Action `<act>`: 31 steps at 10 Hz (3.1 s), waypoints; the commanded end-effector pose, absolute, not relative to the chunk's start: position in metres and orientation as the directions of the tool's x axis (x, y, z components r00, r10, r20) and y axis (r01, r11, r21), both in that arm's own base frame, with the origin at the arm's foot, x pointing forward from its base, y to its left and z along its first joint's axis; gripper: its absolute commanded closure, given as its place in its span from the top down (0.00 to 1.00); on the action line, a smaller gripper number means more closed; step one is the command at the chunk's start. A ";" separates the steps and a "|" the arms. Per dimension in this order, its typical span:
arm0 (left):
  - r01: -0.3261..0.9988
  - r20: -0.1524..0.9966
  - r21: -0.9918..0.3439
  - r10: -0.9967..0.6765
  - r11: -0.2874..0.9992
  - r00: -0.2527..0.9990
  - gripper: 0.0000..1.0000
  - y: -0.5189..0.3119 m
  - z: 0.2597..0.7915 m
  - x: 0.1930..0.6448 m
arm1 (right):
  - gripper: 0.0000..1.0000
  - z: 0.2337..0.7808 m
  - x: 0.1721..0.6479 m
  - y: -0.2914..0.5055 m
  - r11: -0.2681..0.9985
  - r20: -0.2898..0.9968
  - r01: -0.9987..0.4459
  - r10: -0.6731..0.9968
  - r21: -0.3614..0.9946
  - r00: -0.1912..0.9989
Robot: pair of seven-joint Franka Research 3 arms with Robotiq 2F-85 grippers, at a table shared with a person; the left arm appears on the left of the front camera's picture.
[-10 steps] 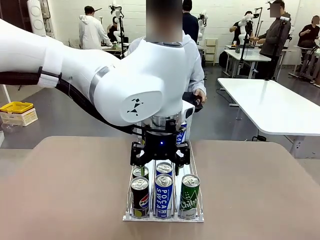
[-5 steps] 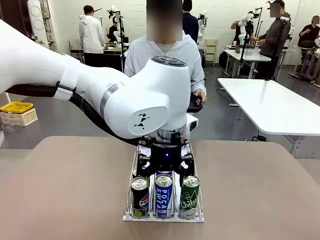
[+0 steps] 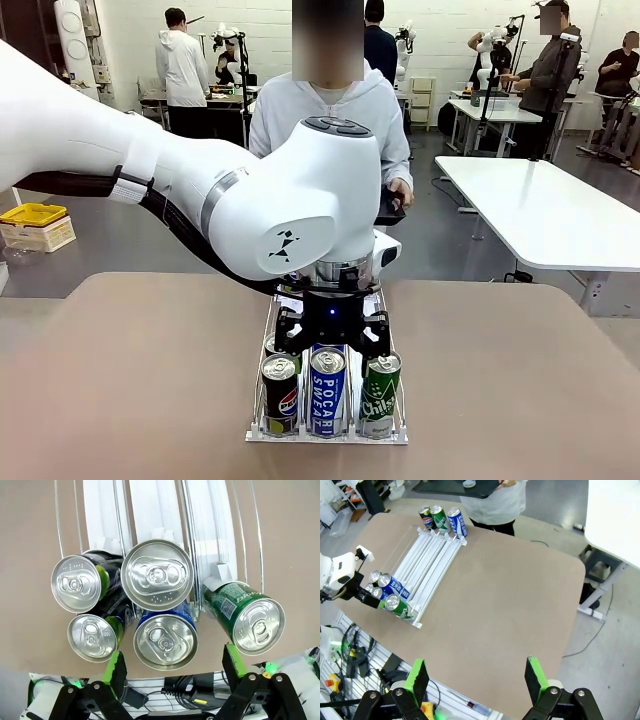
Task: Retrieve and hand over the desired beverage to the person.
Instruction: Pick up another can of the same type that the person held from the Automatic Can Dispenser.
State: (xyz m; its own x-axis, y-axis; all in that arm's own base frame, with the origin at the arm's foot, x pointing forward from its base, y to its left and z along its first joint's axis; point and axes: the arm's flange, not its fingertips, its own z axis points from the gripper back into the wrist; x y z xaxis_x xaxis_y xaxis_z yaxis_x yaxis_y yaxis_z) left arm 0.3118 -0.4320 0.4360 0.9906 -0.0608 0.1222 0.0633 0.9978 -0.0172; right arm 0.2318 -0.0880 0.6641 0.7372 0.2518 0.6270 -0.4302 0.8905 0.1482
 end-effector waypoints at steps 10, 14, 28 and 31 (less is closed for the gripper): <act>0.130 0.156 -0.014 -0.127 0.991 0.980 1.00 -0.423 0.436 0.326 | 1.00 0.664 0.234 -0.088 0.894 0.627 -0.423 0.247 0.147 0.739; 0.122 0.136 -0.007 -0.120 0.992 0.983 1.00 -0.420 0.427 0.329 | 1.00 0.664 0.234 -0.088 0.894 0.627 -0.423 0.247 0.147 0.739; 0.122 0.099 -0.023 -0.119 0.992 0.988 0.00 -0.418 0.434 0.331 | 1.00 0.664 0.234 -0.088 0.894 0.627 -0.423 0.247 0.147 0.739; 0.134 0.083 0.018 -0.135 0.991 0.987 0.00 -0.418 0.498 0.331 | 1.00 0.664 0.234 -0.088 0.894 0.627 -0.423 0.247 0.147 0.739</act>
State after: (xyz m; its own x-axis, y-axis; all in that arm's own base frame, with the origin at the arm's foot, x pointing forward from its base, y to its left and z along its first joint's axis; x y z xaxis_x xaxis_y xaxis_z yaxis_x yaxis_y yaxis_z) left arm 0.3317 -0.4217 0.4578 0.9871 -0.1154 0.1109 0.1158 0.9933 0.0024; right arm 0.2318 -0.0880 0.6641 0.7372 0.2518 0.6270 -0.4302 0.8905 0.1482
